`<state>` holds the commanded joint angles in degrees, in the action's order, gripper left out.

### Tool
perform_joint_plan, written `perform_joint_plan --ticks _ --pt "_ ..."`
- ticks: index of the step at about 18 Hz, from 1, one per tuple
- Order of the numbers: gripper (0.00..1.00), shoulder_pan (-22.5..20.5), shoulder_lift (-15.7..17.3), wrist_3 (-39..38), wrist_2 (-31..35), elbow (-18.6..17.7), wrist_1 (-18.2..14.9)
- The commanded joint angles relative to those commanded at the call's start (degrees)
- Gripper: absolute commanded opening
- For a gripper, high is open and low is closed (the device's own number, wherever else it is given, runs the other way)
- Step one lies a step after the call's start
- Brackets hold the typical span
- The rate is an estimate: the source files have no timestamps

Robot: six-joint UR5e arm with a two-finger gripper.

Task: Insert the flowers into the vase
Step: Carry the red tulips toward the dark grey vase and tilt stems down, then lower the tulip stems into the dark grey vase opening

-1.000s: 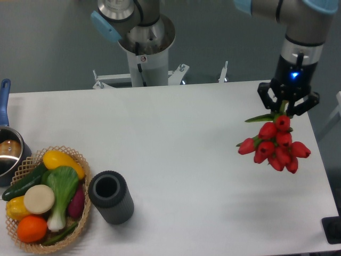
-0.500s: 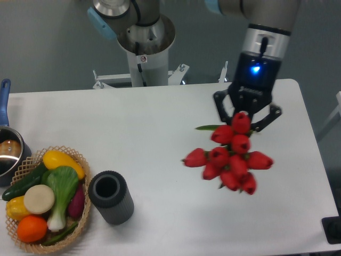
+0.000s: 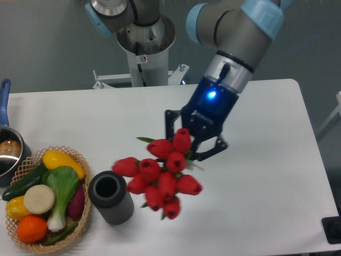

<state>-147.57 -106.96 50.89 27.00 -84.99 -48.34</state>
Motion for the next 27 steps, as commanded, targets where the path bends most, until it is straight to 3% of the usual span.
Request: perform_joint_plan --ticks 7,24,27 --pt "0.0 -0.53 -0.79 0.0 -11.7 -1.41 0.18" --pt "0.0 3.78 -5.45 0.35 -15.32 -1.05 0.35" --pt "0.0 4.39 -6.59 0.44 -15.32 -0.97 1.93"
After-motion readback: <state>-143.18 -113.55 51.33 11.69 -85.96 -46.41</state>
